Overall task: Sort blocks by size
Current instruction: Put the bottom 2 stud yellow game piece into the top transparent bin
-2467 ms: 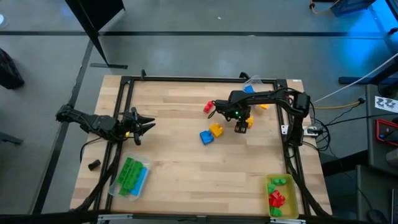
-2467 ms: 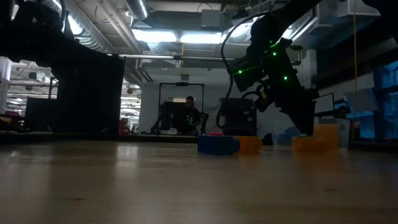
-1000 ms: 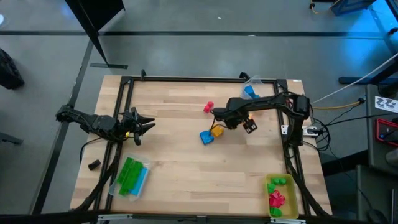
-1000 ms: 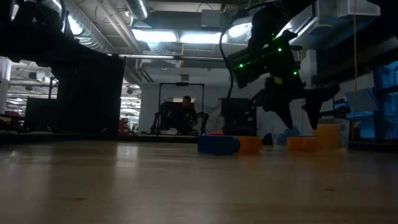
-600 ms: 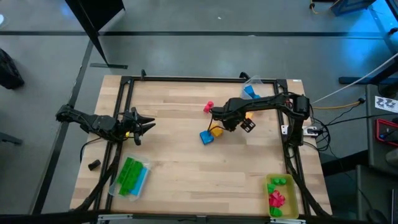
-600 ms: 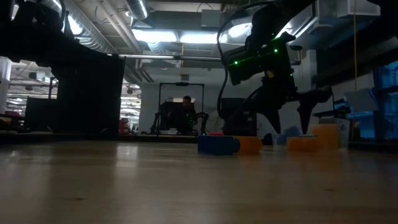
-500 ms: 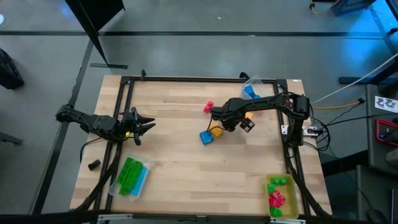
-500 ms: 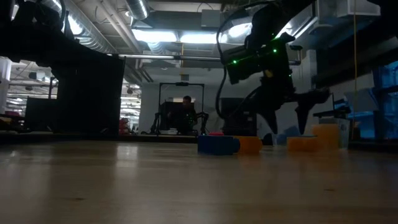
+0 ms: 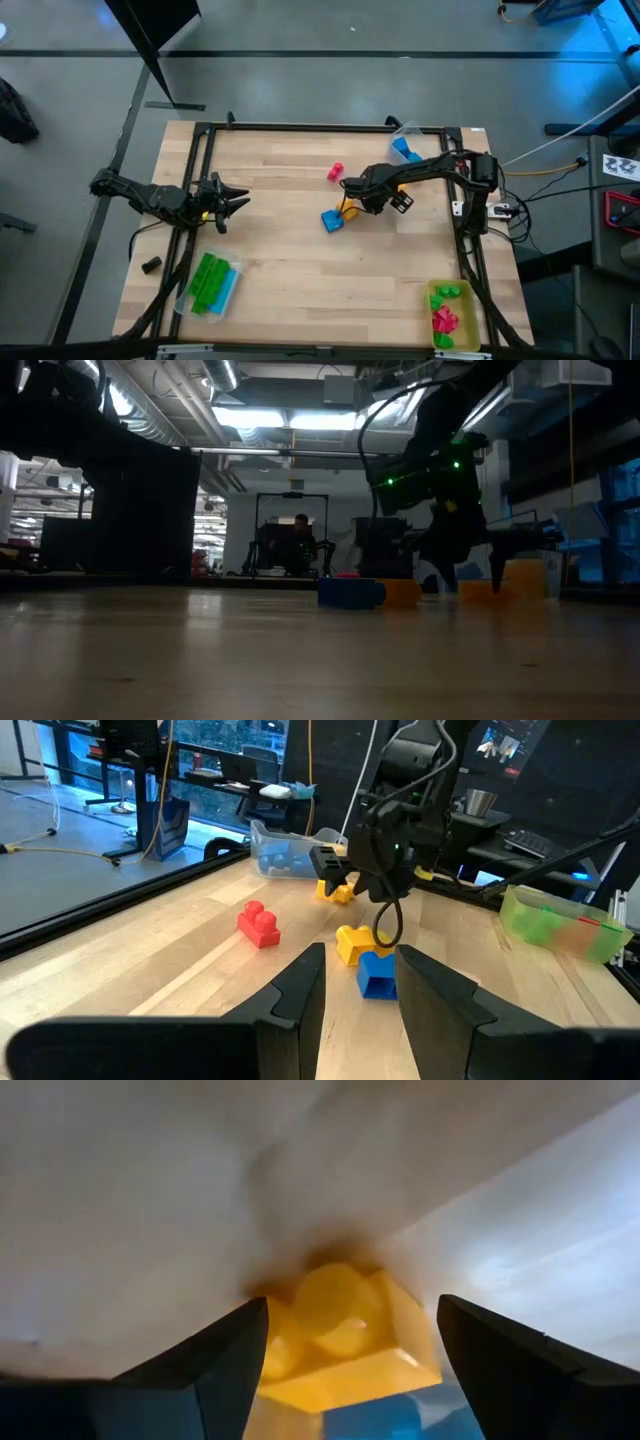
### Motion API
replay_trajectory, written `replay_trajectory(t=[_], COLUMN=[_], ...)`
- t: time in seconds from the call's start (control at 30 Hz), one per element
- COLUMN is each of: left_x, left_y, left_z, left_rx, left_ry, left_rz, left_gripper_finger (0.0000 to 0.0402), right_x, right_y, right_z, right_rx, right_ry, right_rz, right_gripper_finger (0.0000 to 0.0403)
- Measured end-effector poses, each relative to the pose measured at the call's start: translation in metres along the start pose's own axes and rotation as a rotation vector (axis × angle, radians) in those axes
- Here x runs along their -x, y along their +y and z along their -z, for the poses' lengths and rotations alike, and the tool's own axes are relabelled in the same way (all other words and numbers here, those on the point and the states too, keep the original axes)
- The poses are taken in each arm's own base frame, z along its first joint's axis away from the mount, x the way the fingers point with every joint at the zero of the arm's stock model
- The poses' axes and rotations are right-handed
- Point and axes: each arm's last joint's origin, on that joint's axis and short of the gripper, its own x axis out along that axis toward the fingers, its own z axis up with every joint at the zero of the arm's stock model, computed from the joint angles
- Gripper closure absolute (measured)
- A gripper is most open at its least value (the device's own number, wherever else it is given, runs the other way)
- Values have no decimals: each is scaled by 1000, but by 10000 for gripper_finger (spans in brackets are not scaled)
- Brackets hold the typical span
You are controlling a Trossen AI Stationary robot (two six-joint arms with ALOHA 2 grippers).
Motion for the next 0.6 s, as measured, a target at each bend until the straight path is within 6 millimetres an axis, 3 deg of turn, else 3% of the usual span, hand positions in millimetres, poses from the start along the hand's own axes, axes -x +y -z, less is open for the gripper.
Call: replay_trajectory(t=[0.37, 0.6], left_x=[0, 0], left_y=[0, 0], left_z=[0, 0], left_rx=[0, 0], left_ry=[0, 0], left_rz=[0, 0], left_gripper_finger=[295, 295], right_x=[-8, -11], right_y=[-4, -10], right_z=[-6, 1], right_rx=[-40, -84], right_ry=[-39, -36], right_rz=[82, 82], right_gripper_finger=[113, 160])
